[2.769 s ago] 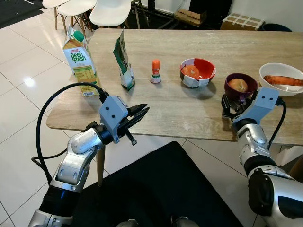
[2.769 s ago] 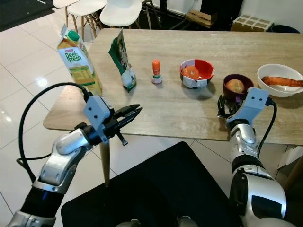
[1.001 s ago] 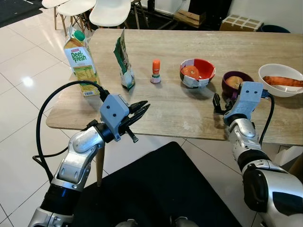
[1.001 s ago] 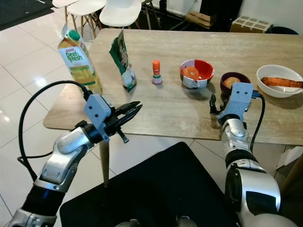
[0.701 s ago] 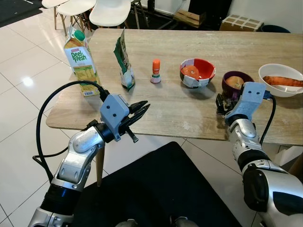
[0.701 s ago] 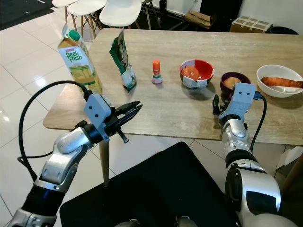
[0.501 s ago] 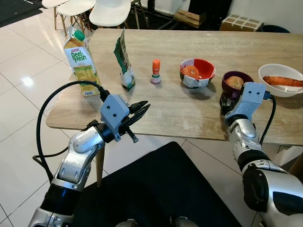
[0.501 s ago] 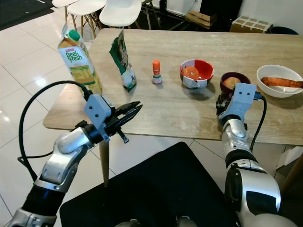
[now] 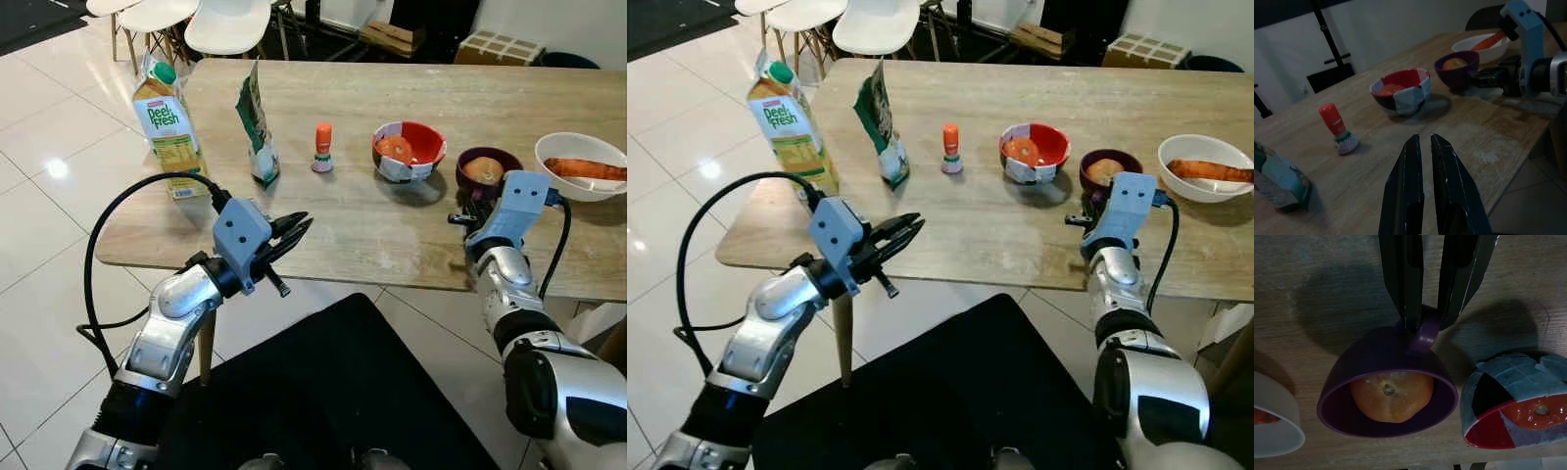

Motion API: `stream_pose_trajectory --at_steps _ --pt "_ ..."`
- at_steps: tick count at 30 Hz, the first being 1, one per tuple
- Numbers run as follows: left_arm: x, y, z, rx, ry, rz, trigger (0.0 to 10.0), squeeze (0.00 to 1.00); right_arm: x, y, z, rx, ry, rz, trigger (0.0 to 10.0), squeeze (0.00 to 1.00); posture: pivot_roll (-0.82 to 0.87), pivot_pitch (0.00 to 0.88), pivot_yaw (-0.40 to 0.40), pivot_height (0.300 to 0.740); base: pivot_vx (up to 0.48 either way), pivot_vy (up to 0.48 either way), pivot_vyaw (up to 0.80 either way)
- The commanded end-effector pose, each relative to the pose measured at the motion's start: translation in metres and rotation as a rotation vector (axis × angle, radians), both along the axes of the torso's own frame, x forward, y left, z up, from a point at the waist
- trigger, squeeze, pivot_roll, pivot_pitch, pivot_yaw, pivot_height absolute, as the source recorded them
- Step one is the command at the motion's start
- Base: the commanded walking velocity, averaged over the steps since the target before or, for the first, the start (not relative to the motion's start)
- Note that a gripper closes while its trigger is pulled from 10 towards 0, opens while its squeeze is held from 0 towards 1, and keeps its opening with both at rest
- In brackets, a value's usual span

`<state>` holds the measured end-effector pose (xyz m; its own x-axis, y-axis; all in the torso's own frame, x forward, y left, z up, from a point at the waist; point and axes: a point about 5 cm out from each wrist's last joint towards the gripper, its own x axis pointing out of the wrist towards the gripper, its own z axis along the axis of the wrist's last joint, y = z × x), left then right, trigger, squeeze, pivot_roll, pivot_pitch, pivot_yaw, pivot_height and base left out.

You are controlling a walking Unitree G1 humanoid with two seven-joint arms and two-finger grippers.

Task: Restocking fridge

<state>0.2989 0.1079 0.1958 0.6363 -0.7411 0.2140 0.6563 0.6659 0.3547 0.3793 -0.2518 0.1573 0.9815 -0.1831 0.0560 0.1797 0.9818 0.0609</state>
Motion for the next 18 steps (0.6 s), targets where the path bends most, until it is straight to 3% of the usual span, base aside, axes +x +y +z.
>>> stream_pose_trajectory --at_steps 1,7,8,9,12,13,18 --pt "0.0 -0.004 -0.005 -0.002 0.007 -0.001 10.0 0.0 -0.005 -0.007 -0.007 -0.008 0.029 -0.012 0.0 0.0 -0.02 0.118 0.008 0.74 0.0 0.0 0.0" --pt "0.002 -0.006 -0.006 -0.011 0.005 0.0 10.0 0.0 -0.006 -0.015 -0.004 0.038 -0.002 -0.033 0.0 0.0 -0.03 0.11 0.005 0.74 0.0 0.0 0.0" --pt "0.002 -0.006 -0.005 -0.014 0.003 0.0 10.0 0.0 -0.008 -0.019 -0.004 0.071 -0.01 -0.025 3.1 0.0 -0.04 0.109 0.003 0.74 0.0 0.0 0.0" --pt "0.002 -0.006 -0.005 -0.015 0.002 0.0 10.0 0.0 -0.009 -0.021 -0.005 0.078 -0.01 -0.017 4.8 0.0 -0.04 0.108 0.0 0.74 0.0 0.0 0.0" --pt "0.002 -0.007 -0.006 -0.016 0.001 0.001 10.0 0.0 -0.01 -0.022 -0.005 0.08 -0.008 -0.007 4.8 0.0 -0.04 0.108 0.0 0.74 0.0 0.0 0.0" --pt "0.002 -0.007 -0.006 -0.017 0.001 0.0 10.0 0.0 -0.012 -0.023 -0.008 0.079 0.002 0.037 10.0 0.0 -0.04 0.107 -0.001 0.74 0.0 0.0 0.0" --pt "0.0 -0.007 -0.007 -0.02 0.006 -0.006 10.0 0.0 -0.019 -0.022 -0.019 0.063 0.044 0.212 10.0 0.0 -0.05 0.109 0.006 0.74 0.0 0.0 0.0"
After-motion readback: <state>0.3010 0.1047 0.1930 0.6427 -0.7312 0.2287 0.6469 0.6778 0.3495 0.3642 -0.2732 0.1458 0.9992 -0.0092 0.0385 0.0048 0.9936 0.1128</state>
